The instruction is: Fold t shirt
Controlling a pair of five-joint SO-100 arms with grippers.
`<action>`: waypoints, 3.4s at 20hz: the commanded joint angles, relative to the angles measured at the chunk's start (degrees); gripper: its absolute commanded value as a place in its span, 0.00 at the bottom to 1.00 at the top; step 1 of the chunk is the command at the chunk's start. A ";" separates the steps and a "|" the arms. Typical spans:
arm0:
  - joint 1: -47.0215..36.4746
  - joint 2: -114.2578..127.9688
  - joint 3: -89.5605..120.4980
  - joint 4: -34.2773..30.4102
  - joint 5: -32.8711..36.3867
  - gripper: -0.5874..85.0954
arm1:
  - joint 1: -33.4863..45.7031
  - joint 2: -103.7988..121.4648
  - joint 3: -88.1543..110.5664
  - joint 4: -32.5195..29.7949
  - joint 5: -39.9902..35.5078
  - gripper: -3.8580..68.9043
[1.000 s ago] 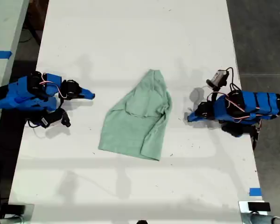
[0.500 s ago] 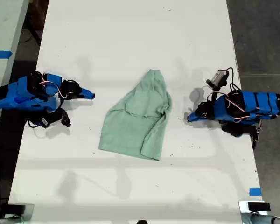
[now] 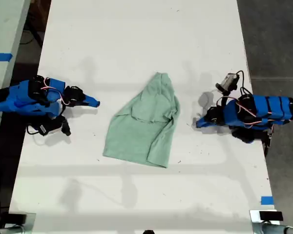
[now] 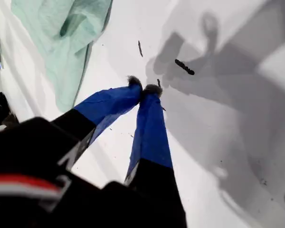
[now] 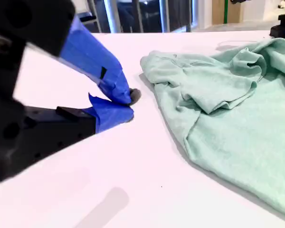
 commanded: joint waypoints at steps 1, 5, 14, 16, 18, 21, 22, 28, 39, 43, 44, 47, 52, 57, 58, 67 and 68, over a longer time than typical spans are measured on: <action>-0.18 0.35 0.26 -0.79 -0.79 0.00 | -0.70 0.44 2.99 -2.11 0.09 0.08; -0.97 0.35 0.18 -0.62 -0.79 0.00 | -0.88 0.44 3.08 -2.11 0.09 0.08; 1.41 0.35 0.35 -2.99 -0.35 0.00 | -0.97 0.44 3.08 -2.11 0.09 0.08; 2.99 -8.53 -9.49 -5.19 -2.72 0.00 | -0.70 0.44 3.08 -2.11 0.09 0.08; 7.56 -47.11 -33.13 -4.66 -3.16 0.01 | 0.00 0.44 3.08 -2.11 -0.18 0.08; 12.30 -81.30 -53.44 -2.20 -4.83 0.19 | -0.44 0.44 3.08 -2.11 0.00 0.08; 14.50 -88.51 -56.69 -3.34 -6.59 0.19 | -0.44 0.44 3.08 -2.11 0.00 0.08; 17.49 -122.34 -78.22 8.88 -14.85 0.20 | -0.70 0.44 3.08 -2.11 -0.09 0.08; 17.05 -131.22 -127.27 30.94 -11.07 0.00 | -0.62 0.35 3.08 -2.20 -0.09 0.08; 18.46 -138.52 -131.66 17.31 -4.39 0.00 | -0.62 0.35 3.08 -2.20 0.00 0.08; 18.98 -139.92 -131.66 13.18 -2.81 0.00 | -0.62 0.35 3.08 -2.20 0.00 0.08; 20.21 -143.96 -131.66 1.32 3.78 0.15 | -0.62 0.35 3.08 -2.20 0.00 0.08; 15.21 -127.09 -126.21 14.77 6.50 0.01 | -0.79 0.35 3.08 -2.20 -0.18 0.08; 7.03 -70.84 -83.94 11.07 3.87 0.00 | -0.70 0.35 3.08 -2.20 -0.18 0.08; 4.66 -55.55 -68.64 8.17 2.37 0.00 | -0.70 0.35 3.08 -2.20 -0.18 0.08; 1.85 -0.18 -9.84 2.81 -3.69 0.00 | -0.18 0.35 3.08 -2.20 0.09 0.08; 1.67 0.00 -9.40 2.46 -4.22 0.01 | -0.18 0.35 3.08 -2.20 0.00 0.08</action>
